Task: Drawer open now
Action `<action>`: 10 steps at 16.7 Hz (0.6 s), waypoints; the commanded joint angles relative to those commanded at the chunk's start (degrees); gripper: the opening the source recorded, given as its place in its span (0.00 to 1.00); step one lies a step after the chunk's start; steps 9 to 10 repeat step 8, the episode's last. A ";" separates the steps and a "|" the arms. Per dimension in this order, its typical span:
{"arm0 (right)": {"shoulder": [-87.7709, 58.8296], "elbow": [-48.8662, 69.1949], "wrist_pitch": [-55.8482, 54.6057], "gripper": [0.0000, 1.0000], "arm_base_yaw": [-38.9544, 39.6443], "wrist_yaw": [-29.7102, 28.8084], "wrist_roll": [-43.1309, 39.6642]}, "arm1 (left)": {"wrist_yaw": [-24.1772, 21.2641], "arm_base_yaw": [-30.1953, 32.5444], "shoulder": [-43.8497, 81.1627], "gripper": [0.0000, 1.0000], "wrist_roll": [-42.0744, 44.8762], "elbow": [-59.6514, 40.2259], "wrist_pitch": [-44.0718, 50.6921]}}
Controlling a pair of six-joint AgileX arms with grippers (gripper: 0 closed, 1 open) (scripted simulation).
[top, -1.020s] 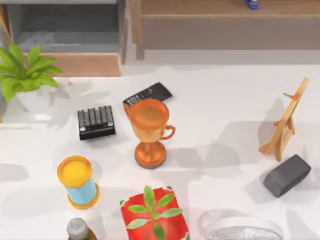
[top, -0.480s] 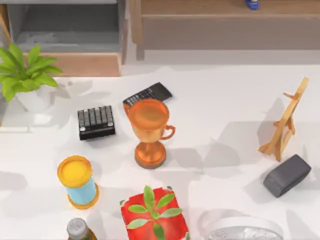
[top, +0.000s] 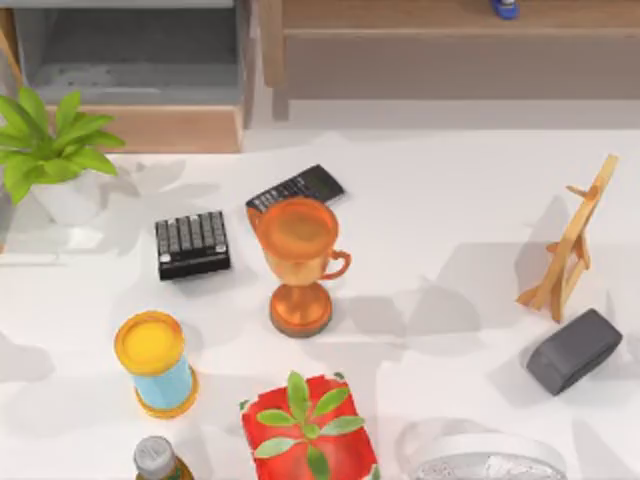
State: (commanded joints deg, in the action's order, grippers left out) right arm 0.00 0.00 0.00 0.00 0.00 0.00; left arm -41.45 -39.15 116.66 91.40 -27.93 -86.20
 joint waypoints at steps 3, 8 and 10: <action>0.00 0.00 0.00 1.00 0.00 0.00 0.00 | 0.00 0.00 0.00 1.00 0.00 0.00 0.00; 0.00 0.00 0.00 1.00 0.00 0.00 0.00 | 0.00 0.00 0.00 1.00 0.00 0.00 0.00; 0.00 0.00 0.00 1.00 0.00 0.00 0.00 | 0.00 0.00 0.00 1.00 0.00 0.00 0.00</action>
